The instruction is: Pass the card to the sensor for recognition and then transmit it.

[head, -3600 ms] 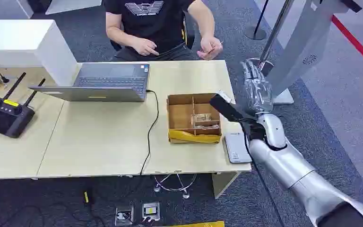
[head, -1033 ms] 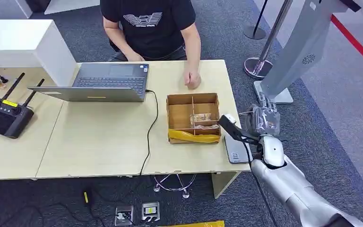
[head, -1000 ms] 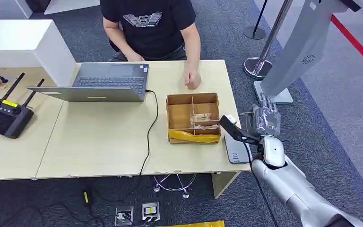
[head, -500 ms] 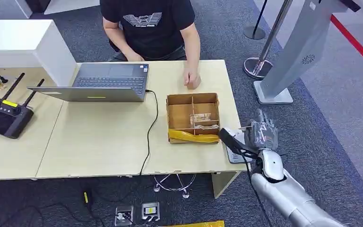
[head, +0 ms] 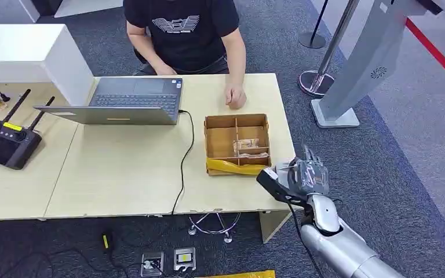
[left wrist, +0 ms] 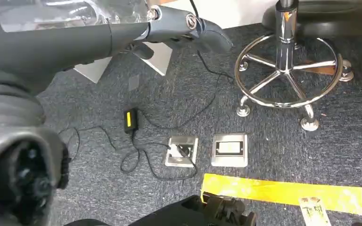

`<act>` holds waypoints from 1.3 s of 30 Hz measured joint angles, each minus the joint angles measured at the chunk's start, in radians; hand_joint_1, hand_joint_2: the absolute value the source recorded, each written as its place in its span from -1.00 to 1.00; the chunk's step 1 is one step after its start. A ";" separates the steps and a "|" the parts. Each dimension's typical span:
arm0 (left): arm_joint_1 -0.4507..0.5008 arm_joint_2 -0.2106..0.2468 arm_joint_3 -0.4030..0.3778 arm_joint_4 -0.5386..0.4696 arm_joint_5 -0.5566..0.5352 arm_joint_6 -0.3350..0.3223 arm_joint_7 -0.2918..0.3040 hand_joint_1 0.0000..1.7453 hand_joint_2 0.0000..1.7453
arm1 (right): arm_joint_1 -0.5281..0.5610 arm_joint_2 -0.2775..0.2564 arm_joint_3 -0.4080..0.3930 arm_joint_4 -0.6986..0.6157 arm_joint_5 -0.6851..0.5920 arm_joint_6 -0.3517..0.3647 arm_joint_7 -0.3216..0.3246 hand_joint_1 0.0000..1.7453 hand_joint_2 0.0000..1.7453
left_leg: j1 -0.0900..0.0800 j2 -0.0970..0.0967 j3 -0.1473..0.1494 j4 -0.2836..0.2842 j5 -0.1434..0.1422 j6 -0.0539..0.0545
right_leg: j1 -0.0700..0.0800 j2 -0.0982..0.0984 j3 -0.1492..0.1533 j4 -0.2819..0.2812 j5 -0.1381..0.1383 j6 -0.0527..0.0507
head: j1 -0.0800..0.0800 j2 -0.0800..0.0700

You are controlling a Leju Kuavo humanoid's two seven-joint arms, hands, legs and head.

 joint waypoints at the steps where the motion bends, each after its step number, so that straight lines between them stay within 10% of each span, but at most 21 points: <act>1: 0.000 0.000 0.000 0.000 0.000 0.000 0.000 -1.00 -1.00 | 0.000 0.000 0.003 0.000 0.000 0.000 0.000 1.00 1.00 | 0.000 0.000 0.000 0.000 0.000 0.000 | 0.000 0.000 0.000 0.000 0.000 0.000 | 0.000 0.000; 39: -0.011 -0.006 -0.034 -0.001 -0.151 0.000 -0.117 -1.00 -1.00 | -0.031 -0.011 -0.025 -0.014 -0.277 -0.080 -0.073 1.00 1.00 | 0.000 0.000 0.000 0.000 0.000 0.000 | 0.000 0.000 0.000 0.000 0.000 0.000 | 0.000 0.000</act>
